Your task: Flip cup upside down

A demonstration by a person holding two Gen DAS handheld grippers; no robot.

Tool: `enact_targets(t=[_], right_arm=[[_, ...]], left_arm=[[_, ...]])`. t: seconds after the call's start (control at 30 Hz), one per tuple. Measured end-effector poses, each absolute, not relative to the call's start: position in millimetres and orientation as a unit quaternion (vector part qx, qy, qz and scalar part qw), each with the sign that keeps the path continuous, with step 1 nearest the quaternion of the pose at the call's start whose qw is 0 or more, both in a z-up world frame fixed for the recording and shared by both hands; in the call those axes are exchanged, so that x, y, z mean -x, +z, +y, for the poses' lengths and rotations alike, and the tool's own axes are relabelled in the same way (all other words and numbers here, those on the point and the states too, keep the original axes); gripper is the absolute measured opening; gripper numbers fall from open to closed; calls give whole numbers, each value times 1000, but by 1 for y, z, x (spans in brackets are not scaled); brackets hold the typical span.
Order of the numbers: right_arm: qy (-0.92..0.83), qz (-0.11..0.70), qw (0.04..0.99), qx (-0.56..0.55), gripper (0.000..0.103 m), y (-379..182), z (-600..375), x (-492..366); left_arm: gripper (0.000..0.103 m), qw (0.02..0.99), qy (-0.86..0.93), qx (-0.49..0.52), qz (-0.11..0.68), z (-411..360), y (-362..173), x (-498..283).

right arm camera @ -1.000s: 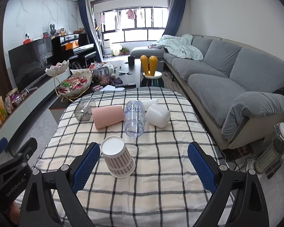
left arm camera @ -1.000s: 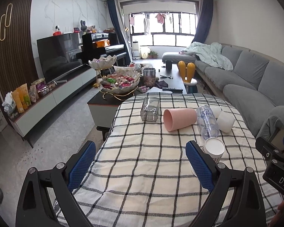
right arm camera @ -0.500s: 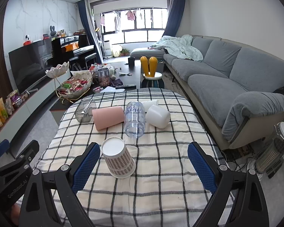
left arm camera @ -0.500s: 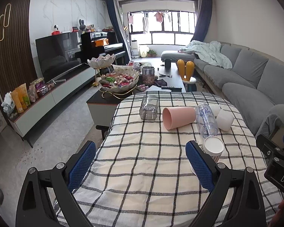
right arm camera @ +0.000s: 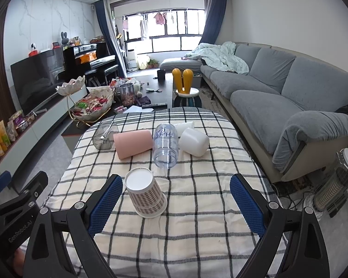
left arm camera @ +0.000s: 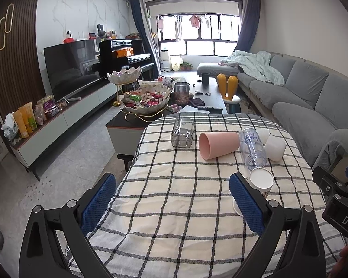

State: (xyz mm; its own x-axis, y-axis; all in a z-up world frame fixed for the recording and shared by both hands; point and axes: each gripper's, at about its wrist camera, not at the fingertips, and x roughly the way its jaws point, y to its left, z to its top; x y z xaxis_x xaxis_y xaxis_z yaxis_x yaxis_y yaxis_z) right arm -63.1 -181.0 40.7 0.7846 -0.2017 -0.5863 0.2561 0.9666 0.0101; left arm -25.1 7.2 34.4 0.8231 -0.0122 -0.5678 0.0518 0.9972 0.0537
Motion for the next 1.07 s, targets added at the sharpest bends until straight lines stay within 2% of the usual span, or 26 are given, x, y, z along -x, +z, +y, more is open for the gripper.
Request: enact_targets(t=[1.07], right_arm=[[-121,306,943,-48,94,41,-182,64]], left_arm=[[102,946,-9,-30,322,7,32,19]])
